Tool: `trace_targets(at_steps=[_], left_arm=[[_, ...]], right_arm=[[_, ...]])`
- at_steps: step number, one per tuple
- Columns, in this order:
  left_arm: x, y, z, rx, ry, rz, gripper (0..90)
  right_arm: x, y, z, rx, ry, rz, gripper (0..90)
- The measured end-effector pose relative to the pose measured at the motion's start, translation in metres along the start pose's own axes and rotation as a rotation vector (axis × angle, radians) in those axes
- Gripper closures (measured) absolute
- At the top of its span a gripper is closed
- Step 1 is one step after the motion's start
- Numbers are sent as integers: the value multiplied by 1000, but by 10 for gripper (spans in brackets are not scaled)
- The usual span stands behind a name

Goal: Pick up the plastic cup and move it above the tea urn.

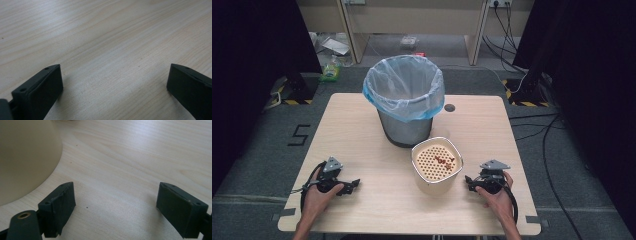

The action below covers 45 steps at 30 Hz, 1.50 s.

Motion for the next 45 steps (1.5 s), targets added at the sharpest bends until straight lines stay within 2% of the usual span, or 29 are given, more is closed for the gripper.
trace_targets(at_steps=[6, 10, 18, 20, 23, 27, 29, 30, 33, 35, 36, 39, 41, 43, 45], left_arm=[[0, 0, 0, 1, 0, 0, 0], [0, 0, 0, 0, 0, 0, 0], [0, 0, 0, 0, 0, 0, 0], [0, 0, 0, 0, 0, -1, 0], [0, 0, 0, 0, 0, 0, 0], [0, 0, 0, 0, 0, 0, 0], [0, 0, 0, 0, 0, 0, 0], [0, 0, 0, 0, 0, 0, 0], [0, 0, 0, 0, 0, 0, 0], [0, 0, 0, 0, 0, 0, 0], [0, 0, 0, 0, 0, 0, 0], [0, 0, 0, 0, 0, 0, 0], [0, 0, 0, 0, 0, 0, 0], [0, 0, 0, 0, -1, 1, 0], [0, 0, 0, 0, -1, 1, 0]], right_arm=[[6, 4, -3, 7, 0, -27, 184], [10, 9, -9, -7, 13, -36, 211], [21, 36, -26, 5, -1, -75, 304], [24, 51, -31, 0, 14, -92, 338], [25, 61, -33, 0, 18, -103, 344], [25, 82, -33, 7, 38, -118, 387], [26, 99, -30, 25, 44, -130, 407], [26, 99, -30, 25, 44, -130, 407], [25, 116, -28, 39, 59, -131, 416], [23, 129, -25, 41, 92, -135, 439], [23, 129, -25, 41, 92, -135, 439], [18, 145, -17, 77, 118, -114, 458], [17, 149, -15, 83, 124, -109, 462], [15, 156, -12, 114, 119, -89, 466], [12, 162, -10, 128, 137, -83, 476]])
Point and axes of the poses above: each handheld gripper's, and its own axes: x roughly backward along the jaws, y roughly out of its top, z roughly to its left, the point moved 1 cm from there along -x, roughly forward along the jaws, and after that the axes turned 13 degrees about z, right-handed, at the moved point
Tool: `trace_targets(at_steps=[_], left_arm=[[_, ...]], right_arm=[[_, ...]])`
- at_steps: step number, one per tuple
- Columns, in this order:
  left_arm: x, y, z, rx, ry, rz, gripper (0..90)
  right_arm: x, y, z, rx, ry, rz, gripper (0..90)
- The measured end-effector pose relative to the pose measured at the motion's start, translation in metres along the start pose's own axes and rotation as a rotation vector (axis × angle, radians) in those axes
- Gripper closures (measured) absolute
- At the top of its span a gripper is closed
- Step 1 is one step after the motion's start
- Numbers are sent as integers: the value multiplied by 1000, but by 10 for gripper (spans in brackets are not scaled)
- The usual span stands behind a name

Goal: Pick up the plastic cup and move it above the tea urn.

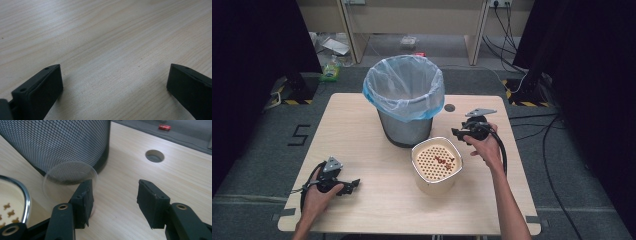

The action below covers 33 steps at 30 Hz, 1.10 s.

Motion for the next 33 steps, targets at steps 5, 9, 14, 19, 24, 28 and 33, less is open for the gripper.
trace_targets(at_steps=[5, 9, 14, 19, 24, 28, 33], left_arm=[[0, 0, 0, 0, 0, 0, 0], [0, 0, 0, 0, 0, 0, 0], [0, 0, 0, 0, 0, 0, 0], [0, 0, 0, 0, 0, 0, 0], [0, 0, 0, 0, 0, 0, 0], [0, 0, 0, 0, 0, 0, 0], [0, 0, 0, 0, 1, 0, 0]], right_arm=[[-11, 9, 3, 32, 28, 26, 523], [-19, 14, 7, 55, 44, 62, 559], [-27, 19, 9, 81, 51, 100, 617], [-36, 18, 7, 100, 55, 141, 677], [-45, 14, 8, 125, 68, 196, 696], [-48, 9, 7, 132, 66, 213, 789], [-44, 6, 4, 115, 73, 182, 824]])
Point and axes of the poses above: each handheld gripper's, and its own axes: x roughly backward along the jaws, y roughly out of its top, z roughly to its left, the point moved 1 cm from there along -x, roughly forward along the jaws, and after that the axes turned 13 degrees about z, right-handed, at the moved point
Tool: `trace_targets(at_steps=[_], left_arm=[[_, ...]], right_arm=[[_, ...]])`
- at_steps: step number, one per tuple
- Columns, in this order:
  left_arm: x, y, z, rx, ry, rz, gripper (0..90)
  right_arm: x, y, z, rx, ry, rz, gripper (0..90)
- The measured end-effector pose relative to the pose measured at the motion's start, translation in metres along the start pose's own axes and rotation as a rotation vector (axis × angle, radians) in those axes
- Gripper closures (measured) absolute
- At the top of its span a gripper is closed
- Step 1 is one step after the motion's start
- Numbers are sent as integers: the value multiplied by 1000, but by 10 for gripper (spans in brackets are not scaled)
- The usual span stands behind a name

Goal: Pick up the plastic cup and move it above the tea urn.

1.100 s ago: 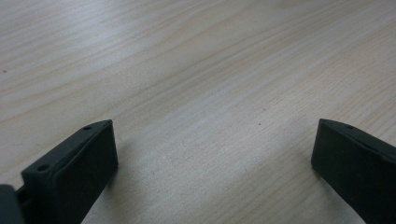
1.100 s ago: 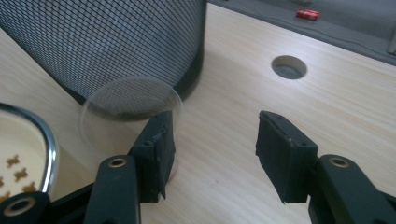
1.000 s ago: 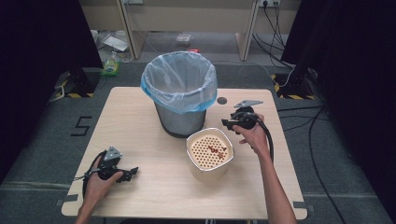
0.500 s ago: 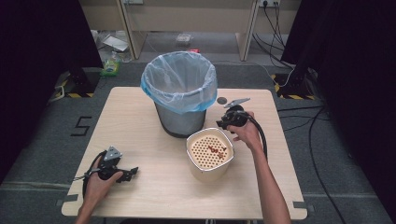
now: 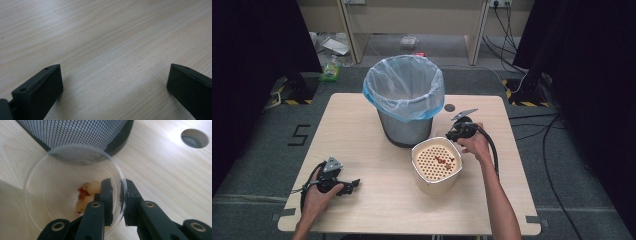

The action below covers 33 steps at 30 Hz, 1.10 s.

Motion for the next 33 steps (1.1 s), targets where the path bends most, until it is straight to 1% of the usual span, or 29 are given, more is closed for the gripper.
trace_targets(at_steps=[3, 4, 9, 12, 20, 24, 27, 28, 33], left_arm=[[0, 0, 0, 0, 0, 0, 0], [0, 0, 0, 0, 0, 0, 0], [0, 0, 0, 0, 0, 0, 0], [0, 0, 0, 1, 0, 0, 0], [0, 0, 0, 0, 0, 0, 0], [0, 0, 0, 1, 1, 0, 0], [0, 0, 0, 1, 0, -1, 0], [0, 0, 0, 1, 1, 0, 0], [0, 0, 0, 1, 1, 0, 0]], right_arm=[[8, -4, -1, -8, -10, -44, 861], [11, -5, -2, -1, -29, -50, 866], [26, -11, -6, -2, -117, -76, 868], [37, -13, -8, -8, -148, -117, 867], [61, -11, -11, -2, -247, -160, 866], [73, -7, -12, -1, -278, -199, 866], [82, -6, -11, -2, -311, -227, 866], [84, -6, -10, 4, -321, -238, 866], [96, -11, 2, 37, -359, -287, 866]])
Point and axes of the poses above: each handheld gripper's, and its own axes: x roughly backward along the jaws, y roughly out of its top, z roughly to its left, the point moved 1 cm from there along -x, roughly forward along the jaws, and after that the axes turned 13 degrees about z, right-handed, at the moved point
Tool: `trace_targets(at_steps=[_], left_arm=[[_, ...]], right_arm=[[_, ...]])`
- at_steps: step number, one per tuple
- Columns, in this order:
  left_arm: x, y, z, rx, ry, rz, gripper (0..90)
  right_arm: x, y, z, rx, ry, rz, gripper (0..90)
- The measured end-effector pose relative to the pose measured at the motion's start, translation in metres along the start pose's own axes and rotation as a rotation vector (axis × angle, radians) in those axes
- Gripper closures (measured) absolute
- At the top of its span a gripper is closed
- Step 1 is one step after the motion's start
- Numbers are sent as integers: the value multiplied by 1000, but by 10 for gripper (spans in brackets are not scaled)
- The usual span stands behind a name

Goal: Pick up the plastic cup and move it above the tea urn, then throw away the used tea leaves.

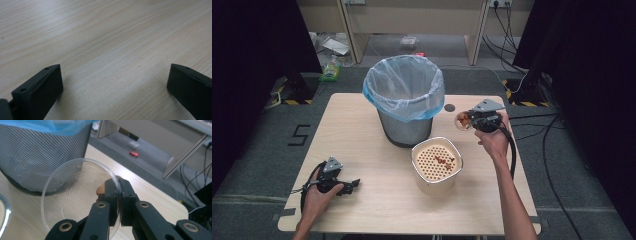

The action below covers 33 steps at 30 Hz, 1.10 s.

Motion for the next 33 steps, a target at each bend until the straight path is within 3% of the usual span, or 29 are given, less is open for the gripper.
trace_targets(at_steps=[9, 12, 18, 25, 31, 33], left_arm=[[0, 0, 0, 0, 0, 0, 0], [0, 0, 0, -1, 0, 0, 0], [0, 0, 0, -4, 4, -2, 0], [0, -1, -1, 0, 4, -3, 0], [0, -1, -1, 1, 4, -4, 0], [0, -1, -1, 1, 4, -3, 0]], right_arm=[[35, 3, 21, 102, -52, -73, 866], [42, 4, 31, 147, -91, -102, 867], [49, 2, 60, 258, -172, -149, 868], [54, -2, 85, 328, -224, -245, 870], [62, -12, 97, 389, -325, -302, 872], [65, -15, 101, 420, -379, -312, 874]])
Point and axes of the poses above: each handheld gripper's, and its own axes: x roughly backward along the jaws, y roughly out of its top, z roughly to its left, the point moved 1 cm from there along -x, roughly forward along the jaws, and after that the axes turned 13 degrees about z, right-handed, at the moved point
